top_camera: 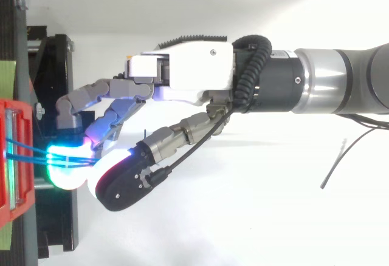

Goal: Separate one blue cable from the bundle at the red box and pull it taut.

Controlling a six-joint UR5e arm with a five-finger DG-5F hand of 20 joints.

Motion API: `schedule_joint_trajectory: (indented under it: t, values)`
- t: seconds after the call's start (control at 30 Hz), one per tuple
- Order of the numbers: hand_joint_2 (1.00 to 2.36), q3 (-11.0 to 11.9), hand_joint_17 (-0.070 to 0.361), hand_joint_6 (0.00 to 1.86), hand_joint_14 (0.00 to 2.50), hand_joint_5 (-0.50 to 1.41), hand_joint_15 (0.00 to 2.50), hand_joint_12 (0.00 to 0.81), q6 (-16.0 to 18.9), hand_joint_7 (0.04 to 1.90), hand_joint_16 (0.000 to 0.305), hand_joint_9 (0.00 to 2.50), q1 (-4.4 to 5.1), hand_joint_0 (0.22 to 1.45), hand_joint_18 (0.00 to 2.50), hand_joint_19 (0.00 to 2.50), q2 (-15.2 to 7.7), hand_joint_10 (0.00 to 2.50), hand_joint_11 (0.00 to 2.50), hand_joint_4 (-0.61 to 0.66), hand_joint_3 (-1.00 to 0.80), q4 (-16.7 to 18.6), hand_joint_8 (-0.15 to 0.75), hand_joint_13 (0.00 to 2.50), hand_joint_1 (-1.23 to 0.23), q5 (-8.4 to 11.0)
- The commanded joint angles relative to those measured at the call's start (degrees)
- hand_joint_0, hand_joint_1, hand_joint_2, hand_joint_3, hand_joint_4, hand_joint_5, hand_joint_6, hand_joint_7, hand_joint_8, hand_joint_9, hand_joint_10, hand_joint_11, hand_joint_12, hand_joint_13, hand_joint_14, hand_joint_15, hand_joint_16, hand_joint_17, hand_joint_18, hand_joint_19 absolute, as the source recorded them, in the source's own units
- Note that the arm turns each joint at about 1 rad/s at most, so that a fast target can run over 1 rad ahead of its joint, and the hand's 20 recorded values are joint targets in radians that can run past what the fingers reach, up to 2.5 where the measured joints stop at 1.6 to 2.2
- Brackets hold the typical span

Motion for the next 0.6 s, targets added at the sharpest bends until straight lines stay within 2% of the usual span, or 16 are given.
schedule_joint_trajectory:
  t: [0.0,0.4,0.57]
  values:
    - [1.01,0.02,0.113,0.59,0.02,-0.16,0.55,0.329,-0.06,1.17,0.050,0.77,-0.10,0.60,0.61,0.74,0.00,0.02,0.88,0.15,-0.38,-0.17,0.253,0.75,-0.63,0.00]
    - [1.01,0.02,0.112,0.67,0.02,-0.17,0.55,0.324,-0.15,1.07,0.050,0.79,-0.28,0.63,0.64,0.74,0.00,0.02,0.91,0.16,-0.35,0.00,0.245,0.77,-0.63,0.00]
    - [1.01,0.11,0.113,0.68,0.02,-0.16,0.56,0.329,-0.15,1.07,0.050,0.81,-0.28,0.59,0.64,0.75,0.00,0.02,0.89,0.18,-0.43,0.00,0.251,0.78,-0.56,0.00]
